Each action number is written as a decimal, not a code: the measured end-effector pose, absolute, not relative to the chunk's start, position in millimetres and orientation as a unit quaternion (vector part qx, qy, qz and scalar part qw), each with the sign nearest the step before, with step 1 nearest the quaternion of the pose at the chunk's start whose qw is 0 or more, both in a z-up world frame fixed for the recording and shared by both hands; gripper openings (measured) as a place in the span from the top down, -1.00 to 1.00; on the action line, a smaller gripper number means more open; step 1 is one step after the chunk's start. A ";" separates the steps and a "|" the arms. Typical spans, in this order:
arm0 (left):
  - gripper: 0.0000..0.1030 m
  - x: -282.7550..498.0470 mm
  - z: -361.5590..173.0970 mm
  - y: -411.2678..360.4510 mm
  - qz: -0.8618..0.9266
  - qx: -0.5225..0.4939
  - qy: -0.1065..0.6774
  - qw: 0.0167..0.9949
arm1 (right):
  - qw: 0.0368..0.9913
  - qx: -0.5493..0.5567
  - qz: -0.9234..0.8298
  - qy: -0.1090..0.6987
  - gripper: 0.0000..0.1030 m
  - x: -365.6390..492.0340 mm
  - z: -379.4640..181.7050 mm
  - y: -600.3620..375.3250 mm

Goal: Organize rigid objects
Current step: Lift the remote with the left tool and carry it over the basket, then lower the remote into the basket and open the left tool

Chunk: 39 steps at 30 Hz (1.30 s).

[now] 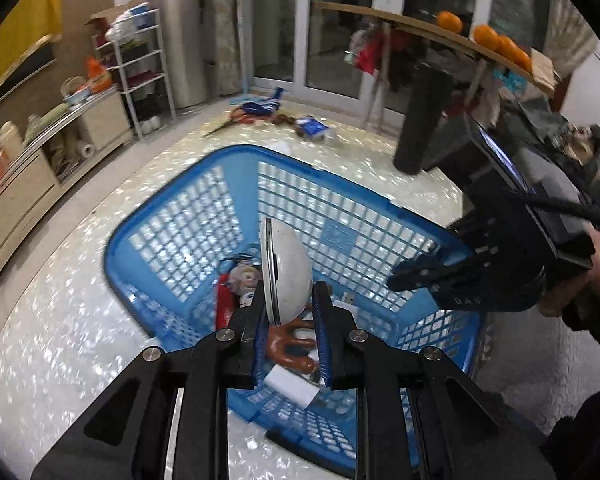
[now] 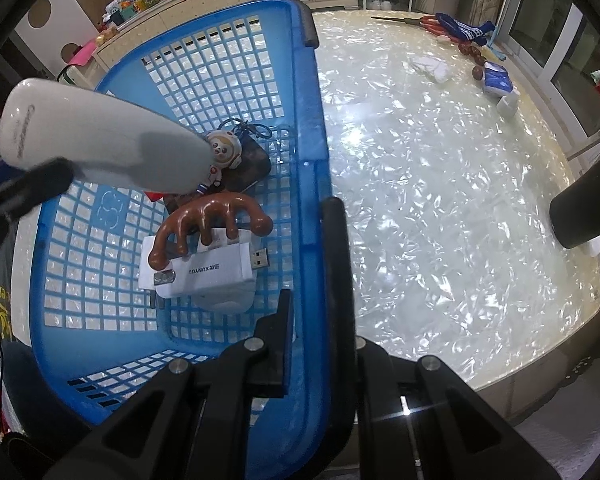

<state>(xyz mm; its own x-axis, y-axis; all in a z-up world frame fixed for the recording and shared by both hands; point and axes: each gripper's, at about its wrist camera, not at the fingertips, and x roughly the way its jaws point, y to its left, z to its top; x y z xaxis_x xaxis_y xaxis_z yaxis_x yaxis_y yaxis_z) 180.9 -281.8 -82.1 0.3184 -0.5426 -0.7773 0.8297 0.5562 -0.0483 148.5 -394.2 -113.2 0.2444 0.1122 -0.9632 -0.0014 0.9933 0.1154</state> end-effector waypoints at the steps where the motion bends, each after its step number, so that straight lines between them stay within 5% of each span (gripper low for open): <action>1: 0.55 181.5 -85.3 -285.6 -0.438 0.186 0.394 0.786 | 0.787 0.046 0.035 0.614 0.81 149.2 -114.0 -394.6; 19: 0.53 189.8 -127.6 -313.6 -0.453 0.207 0.437 0.749 | 0.787 0.052 0.037 0.613 0.81 150.8 -117.4 -396.5; 23: 0.07 188.6 -125.6 -315.5 -0.442 0.220 0.434 0.753 | 0.787 0.055 0.038 0.613 0.81 150.7 -117.5 -398.2; 31: -0.39 188.3 -121.6 -317.4 -0.445 0.230 0.442 0.745 | 0.788 0.056 0.039 0.612 0.81 149.9 -116.9 -397.8; 35: -0.88 189.3 -118.9 -315.6 -0.441 0.221 0.447 0.746 | 0.788 0.056 0.039 0.612 0.81 150.0 -116.4 -397.7; 39: -0.96 186.9 -119.5 -313.0 -0.429 0.236 0.441 0.753 | 0.788 0.055 0.038 0.612 0.81 150.0 -116.9 -397.0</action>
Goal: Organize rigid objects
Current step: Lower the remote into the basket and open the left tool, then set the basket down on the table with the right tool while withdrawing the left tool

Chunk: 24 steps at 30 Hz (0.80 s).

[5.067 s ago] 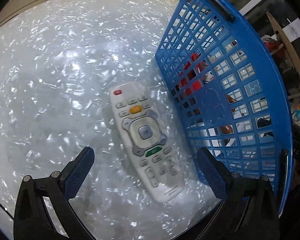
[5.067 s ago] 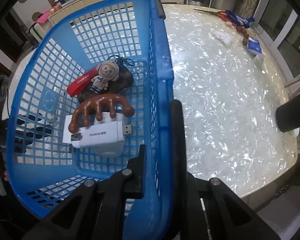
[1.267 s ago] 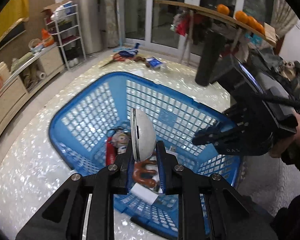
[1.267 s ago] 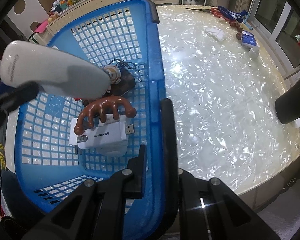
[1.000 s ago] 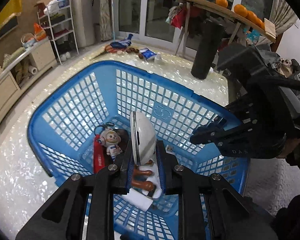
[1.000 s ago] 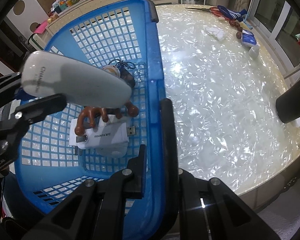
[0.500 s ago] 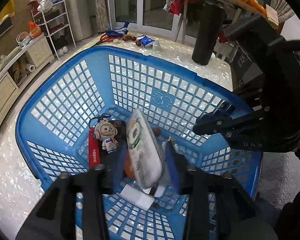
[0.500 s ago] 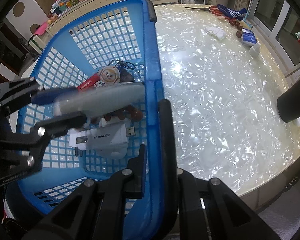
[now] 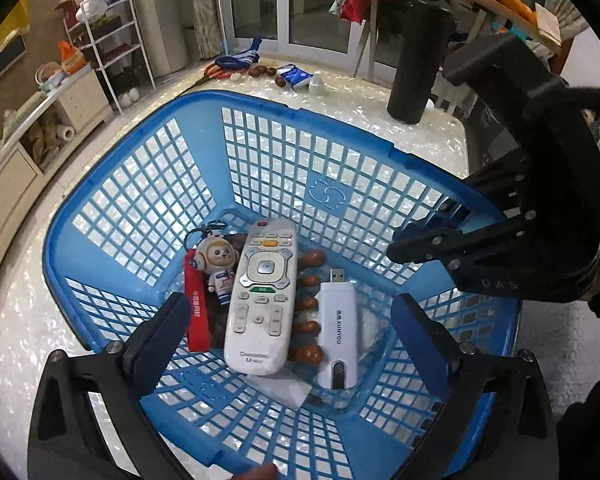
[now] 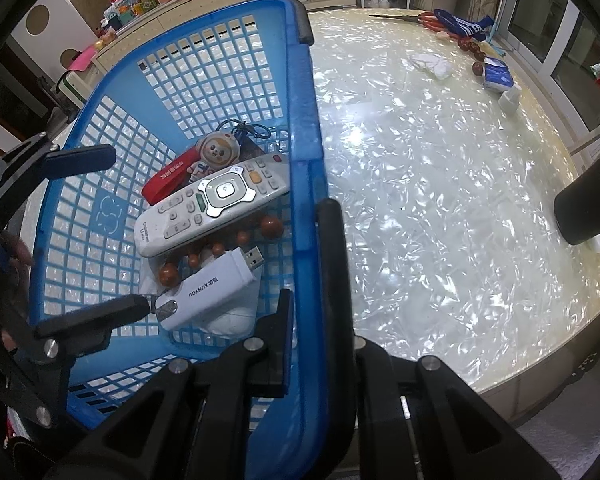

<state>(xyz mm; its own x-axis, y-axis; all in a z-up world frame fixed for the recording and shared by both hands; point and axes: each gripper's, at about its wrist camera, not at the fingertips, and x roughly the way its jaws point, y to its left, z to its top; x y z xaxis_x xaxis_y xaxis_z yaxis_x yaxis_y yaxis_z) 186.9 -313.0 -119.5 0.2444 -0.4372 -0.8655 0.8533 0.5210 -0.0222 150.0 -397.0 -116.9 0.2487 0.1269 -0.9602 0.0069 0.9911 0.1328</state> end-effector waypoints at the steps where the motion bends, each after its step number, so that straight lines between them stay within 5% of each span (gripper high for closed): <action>1: -0.96 187.1 -119.2 -312.6 -0.424 0.238 0.440 0.755 | 0.788 0.054 0.038 0.612 0.81 150.2 -117.2 -397.4; 11: -0.97 184.0 -114.4 -302.3 -0.414 0.244 0.437 0.760 | 0.790 0.069 0.033 0.608 0.77 148.3 -116.6 -400.4; 13: -0.98 182.9 -112.2 -300.3 -0.413 0.245 0.434 0.762 | 0.791 0.073 0.032 0.606 0.50 147.8 -115.8 -402.3; 15: -0.99 182.1 -108.7 -297.9 -0.410 0.241 0.433 0.766 | 0.796 0.073 0.028 0.600 -0.04 145.9 -112.7 -404.5; 24: -0.99 168.5 -84.4 -269.0 -0.378 0.208 0.406 0.806 | 0.818 0.074 0.023 0.570 -1.00 137.1 -90.7 -401.0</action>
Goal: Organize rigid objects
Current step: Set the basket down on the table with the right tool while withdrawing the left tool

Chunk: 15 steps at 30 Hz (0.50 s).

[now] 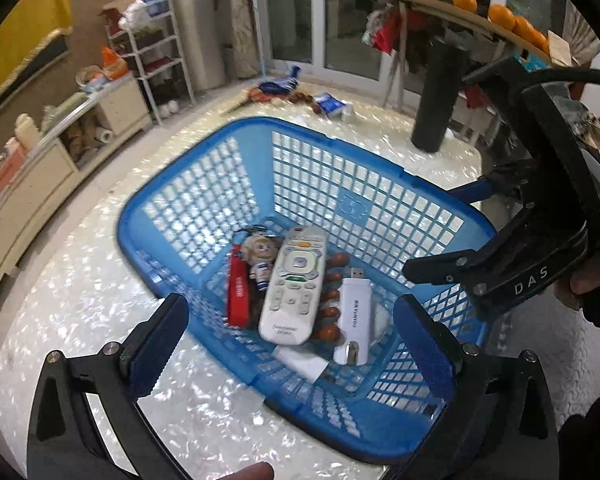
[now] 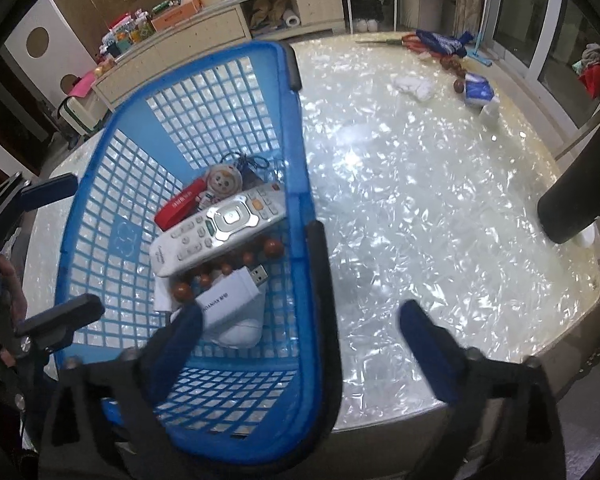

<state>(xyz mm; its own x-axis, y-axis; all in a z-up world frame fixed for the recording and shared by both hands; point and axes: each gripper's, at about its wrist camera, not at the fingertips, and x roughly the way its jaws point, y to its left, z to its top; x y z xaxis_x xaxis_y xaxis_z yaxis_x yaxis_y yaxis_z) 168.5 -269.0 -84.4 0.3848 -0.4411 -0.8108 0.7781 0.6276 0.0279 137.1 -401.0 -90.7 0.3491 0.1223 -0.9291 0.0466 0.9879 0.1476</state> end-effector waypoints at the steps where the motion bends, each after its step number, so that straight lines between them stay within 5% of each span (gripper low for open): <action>1: -0.99 166.4 -82.0 -264.6 -0.370 0.204 0.401 0.813 | 0.822 0.072 0.022 0.565 -1.00 136.8 -87.9 -399.0; 15: -0.99 131.1 -29.6 -149.2 -0.167 0.074 0.316 0.931 | 0.902 0.017 0.037 0.430 -1.00 108.9 -15.4 -325.3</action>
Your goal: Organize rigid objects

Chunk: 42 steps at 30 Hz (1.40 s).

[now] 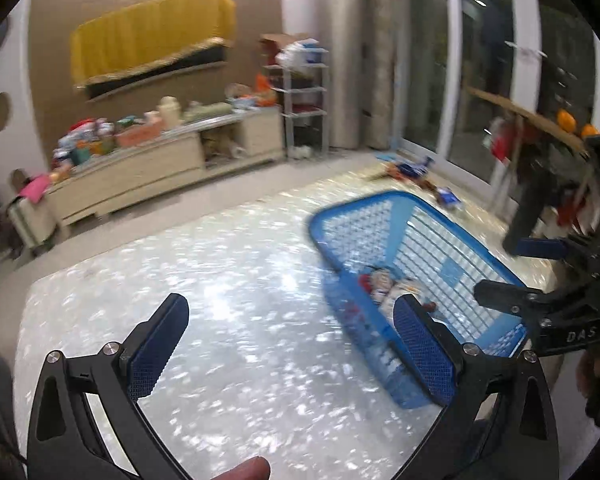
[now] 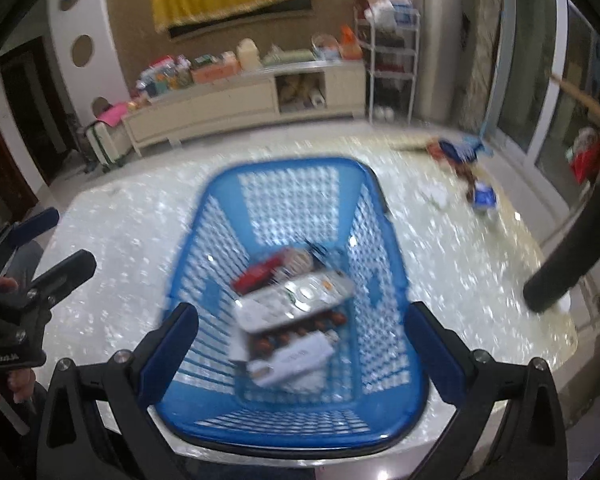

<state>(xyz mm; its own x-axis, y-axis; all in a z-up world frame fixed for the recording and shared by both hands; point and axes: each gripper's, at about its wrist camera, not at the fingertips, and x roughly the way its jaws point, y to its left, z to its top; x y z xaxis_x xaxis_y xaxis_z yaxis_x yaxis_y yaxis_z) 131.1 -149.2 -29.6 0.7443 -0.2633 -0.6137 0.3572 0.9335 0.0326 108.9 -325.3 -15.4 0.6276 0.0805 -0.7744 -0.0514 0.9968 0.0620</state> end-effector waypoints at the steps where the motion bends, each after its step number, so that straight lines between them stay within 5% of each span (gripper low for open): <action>1: -0.99 126.4 -25.3 -141.9 -0.151 0.075 0.308 0.936 | 0.908 0.014 0.041 0.417 -1.00 106.1 -8.6 -316.5; 22: -0.99 16.3 35.7 -39.0 0.004 0.007 0.211 0.978 | 0.937 -0.028 0.106 0.330 -1.00 52.5 44.1 -232.6; 42: -0.99 -3.1 31.7 -39.5 -0.017 -0.001 0.231 0.973 | 0.940 -0.030 0.105 0.322 -1.00 36.7 40.7 -227.2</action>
